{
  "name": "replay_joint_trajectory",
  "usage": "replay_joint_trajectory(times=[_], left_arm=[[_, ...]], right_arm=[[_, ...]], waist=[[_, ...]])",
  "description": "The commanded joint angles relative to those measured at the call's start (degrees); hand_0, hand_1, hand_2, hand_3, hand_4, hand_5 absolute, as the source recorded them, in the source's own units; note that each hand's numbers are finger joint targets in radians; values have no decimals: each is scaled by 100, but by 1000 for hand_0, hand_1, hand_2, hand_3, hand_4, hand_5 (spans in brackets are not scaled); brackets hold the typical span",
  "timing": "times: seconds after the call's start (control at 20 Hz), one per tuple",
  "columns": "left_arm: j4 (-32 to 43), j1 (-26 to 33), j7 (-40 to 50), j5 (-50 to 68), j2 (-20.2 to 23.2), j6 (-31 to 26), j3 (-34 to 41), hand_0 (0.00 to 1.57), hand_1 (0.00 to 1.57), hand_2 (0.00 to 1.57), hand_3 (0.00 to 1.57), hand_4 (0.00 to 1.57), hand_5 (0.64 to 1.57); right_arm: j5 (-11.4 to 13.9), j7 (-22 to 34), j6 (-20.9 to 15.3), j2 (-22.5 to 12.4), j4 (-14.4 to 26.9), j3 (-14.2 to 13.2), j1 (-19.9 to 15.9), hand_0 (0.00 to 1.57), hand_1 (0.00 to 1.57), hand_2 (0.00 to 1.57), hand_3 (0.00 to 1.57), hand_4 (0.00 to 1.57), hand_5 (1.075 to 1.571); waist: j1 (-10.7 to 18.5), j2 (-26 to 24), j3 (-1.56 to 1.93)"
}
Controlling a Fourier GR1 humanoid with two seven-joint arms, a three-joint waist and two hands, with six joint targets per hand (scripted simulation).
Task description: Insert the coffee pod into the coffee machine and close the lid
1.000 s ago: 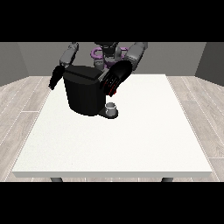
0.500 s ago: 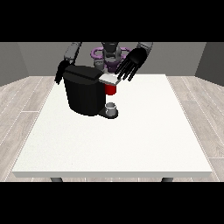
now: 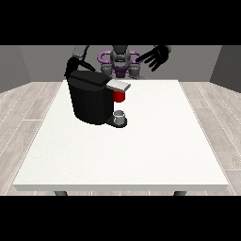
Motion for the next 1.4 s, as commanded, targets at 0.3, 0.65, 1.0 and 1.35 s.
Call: replay_joint_trajectory(times=[0.3,0.65,1.0,1.35], left_arm=[[167,1813,-304,801,-832,-326,403,0,0,0,0,372,1571],[-532,2299,-121,1144,-1067,-375,164,0,0,0,0,404,1571],[-1477,2465,461,1777,-1074,-458,-263,0,0,0,0,385,1571],[-2209,2705,750,2236,-927,-475,-651,0,0,0,0,382,1571]], right_arm=[[-313,500,694,-205,-606,176,-195,0,0,0,0,0,1571],[-271,471,874,-629,-684,-14,-541,0,0,0,0,80,1571],[-690,708,1026,-781,-85,-468,-965,0,0,0,0,175,1571],[-1094,766,820,-578,530,-822,-1495,0,0,0,0,97,1571]], waist=[[898,-1333,9],[1225,-1136,14],[1426,-771,14],[1743,-440,15]])
